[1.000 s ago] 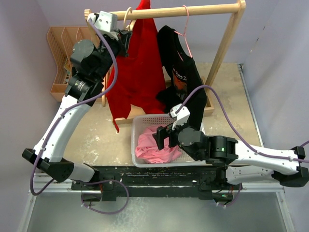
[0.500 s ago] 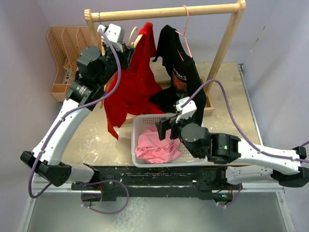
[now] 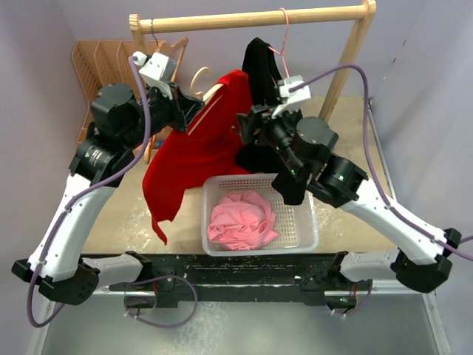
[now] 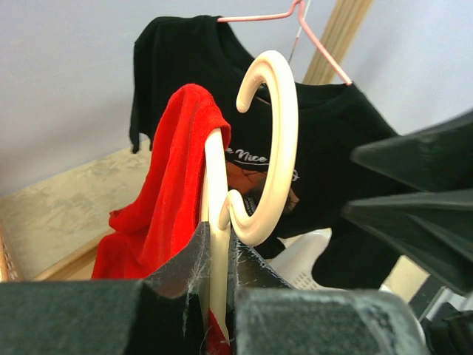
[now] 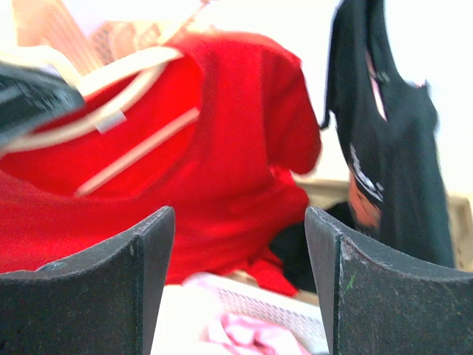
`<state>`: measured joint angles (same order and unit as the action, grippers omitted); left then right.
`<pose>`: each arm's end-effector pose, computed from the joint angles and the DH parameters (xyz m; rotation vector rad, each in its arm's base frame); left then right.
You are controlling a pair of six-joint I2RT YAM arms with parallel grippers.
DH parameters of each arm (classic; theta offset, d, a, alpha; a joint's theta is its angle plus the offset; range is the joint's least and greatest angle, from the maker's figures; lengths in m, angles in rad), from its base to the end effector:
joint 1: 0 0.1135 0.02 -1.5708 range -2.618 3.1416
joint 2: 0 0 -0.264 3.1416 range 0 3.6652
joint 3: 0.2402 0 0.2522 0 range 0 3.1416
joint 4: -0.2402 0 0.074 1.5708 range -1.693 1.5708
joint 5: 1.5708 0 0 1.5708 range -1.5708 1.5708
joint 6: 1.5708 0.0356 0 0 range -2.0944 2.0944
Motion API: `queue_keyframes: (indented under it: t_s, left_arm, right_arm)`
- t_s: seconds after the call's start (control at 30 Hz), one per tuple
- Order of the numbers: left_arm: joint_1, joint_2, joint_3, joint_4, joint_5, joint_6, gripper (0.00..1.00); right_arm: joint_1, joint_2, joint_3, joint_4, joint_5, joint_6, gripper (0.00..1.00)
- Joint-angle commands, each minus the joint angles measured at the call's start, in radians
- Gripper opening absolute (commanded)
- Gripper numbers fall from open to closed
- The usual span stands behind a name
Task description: Remove the t-shirt from the hanger
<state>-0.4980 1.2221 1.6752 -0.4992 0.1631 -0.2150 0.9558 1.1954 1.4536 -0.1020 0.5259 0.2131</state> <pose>0.2018 -0.1163 0.5178 0.3612 1.6197 -0.6781 0.1578 0.1924 0.4960 -0.0968 1.4591 0.5871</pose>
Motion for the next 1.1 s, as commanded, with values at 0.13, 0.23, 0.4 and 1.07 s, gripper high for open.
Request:
queue_keyframes:
  t_s: [0.13, 0.23, 0.4, 1.07]
  left_arm:
    - [0.001, -0.099, 0.080, -0.044, 0.050, -0.093, 0.00]
    - [0.000, -0.128, 0.059, -0.036, 0.035, -0.111, 0.00]
    - [-0.001, -0.142, 0.052, -0.036, 0.051, -0.116, 0.00]
    - [0.000, -0.184, -0.020, -0.099, 0.093, -0.093, 0.00]
  right_arm:
    - [-0.010, 0.159, 0.173, 0.095, -0.137, -0.050, 0.69]
    - [-0.010, 0.182, 0.166, 0.117, -0.137, -0.040, 0.70]
    - [-0.011, 0.218, 0.162, 0.147, -0.118, -0.035, 0.70]
    - [-0.057, 0.200, 0.115, 0.219, 0.153, -0.117, 0.00]
